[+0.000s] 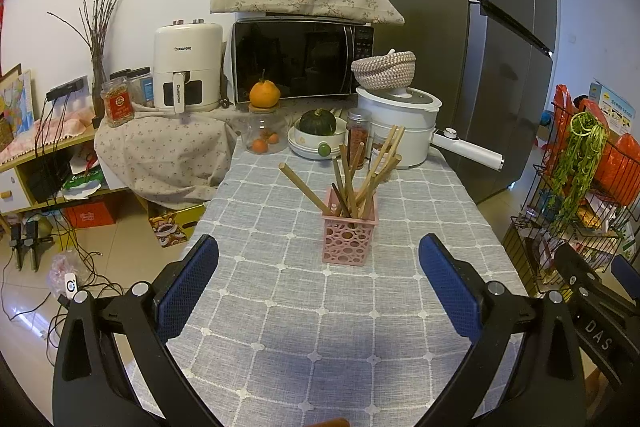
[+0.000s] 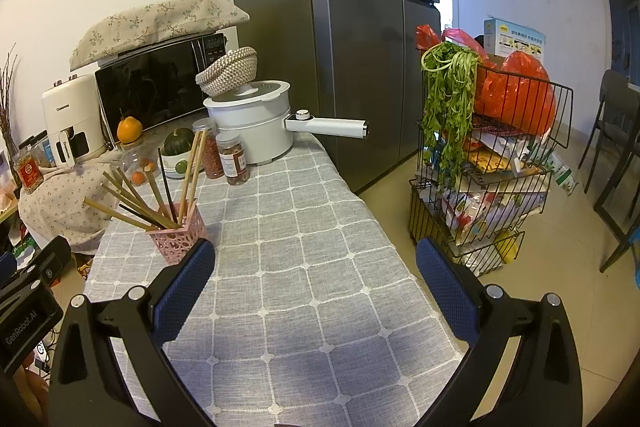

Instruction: Organize utensils

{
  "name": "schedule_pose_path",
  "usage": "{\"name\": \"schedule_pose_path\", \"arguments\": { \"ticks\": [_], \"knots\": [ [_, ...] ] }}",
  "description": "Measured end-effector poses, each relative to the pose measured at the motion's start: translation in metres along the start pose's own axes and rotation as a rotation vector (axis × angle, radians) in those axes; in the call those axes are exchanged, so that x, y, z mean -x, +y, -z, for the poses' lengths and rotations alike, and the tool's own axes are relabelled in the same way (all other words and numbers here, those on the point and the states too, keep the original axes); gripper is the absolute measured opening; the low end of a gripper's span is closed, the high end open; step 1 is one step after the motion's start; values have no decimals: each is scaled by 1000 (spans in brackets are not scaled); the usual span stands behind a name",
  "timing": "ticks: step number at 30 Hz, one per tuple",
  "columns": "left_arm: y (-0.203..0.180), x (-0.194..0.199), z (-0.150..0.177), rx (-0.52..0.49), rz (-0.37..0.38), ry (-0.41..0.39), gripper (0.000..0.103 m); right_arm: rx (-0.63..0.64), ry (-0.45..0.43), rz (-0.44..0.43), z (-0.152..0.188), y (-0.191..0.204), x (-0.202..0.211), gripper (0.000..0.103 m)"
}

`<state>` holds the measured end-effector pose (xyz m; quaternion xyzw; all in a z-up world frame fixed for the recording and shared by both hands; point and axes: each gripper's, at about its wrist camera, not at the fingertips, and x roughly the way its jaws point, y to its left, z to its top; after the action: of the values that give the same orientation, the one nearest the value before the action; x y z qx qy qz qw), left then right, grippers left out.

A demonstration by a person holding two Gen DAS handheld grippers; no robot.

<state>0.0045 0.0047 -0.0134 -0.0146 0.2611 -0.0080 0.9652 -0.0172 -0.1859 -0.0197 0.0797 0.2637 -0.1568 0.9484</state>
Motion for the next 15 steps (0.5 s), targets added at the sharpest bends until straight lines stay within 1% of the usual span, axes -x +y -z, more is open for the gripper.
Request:
{"name": "schedule_pose_path", "arguments": {
  "ticks": [3,11,15],
  "knots": [
    [0,-1,-3,-1,0,-1,96,0,-1,0,0,0,0,98],
    [2,2,2,1,0,-2,96,-1,0,-1,0,0,0,98],
    [0,-1,-4,-2,0,-2,96,-1,-1,1,0,0,0,98]
  ]
}}
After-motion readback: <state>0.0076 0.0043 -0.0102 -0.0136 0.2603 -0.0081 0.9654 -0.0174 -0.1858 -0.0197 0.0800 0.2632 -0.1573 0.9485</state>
